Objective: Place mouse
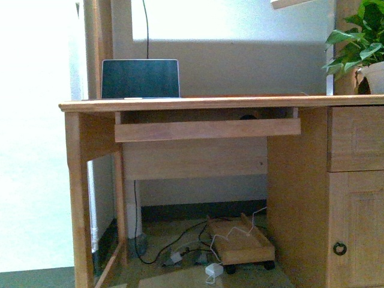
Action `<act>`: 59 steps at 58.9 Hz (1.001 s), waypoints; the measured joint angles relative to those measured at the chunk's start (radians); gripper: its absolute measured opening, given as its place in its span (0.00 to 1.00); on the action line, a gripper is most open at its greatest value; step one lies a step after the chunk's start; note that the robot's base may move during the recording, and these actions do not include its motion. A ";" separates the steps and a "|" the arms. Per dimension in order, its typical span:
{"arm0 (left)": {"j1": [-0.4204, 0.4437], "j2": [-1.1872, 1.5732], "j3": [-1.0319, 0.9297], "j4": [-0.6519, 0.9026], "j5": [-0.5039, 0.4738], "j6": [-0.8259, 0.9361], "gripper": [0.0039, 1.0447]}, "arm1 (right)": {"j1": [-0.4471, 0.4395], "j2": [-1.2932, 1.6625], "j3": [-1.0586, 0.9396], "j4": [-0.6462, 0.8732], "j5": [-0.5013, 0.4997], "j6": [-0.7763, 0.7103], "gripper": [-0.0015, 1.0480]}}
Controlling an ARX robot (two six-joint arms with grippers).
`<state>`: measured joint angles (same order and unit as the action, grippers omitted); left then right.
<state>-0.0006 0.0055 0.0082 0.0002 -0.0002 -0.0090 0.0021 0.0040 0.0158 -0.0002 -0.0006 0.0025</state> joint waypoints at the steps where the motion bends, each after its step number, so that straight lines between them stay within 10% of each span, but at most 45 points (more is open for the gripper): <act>1: 0.000 0.000 0.000 0.000 0.000 0.000 0.93 | 0.000 0.000 0.000 0.000 0.000 0.000 0.93; 59: 0.000 0.000 0.000 0.000 0.000 0.000 0.93 | 0.000 0.000 0.000 0.000 0.000 0.000 0.93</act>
<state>-0.0006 0.0055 0.0082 0.0002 -0.0002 -0.0090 0.0021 0.0040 0.0158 -0.0002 -0.0006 0.0025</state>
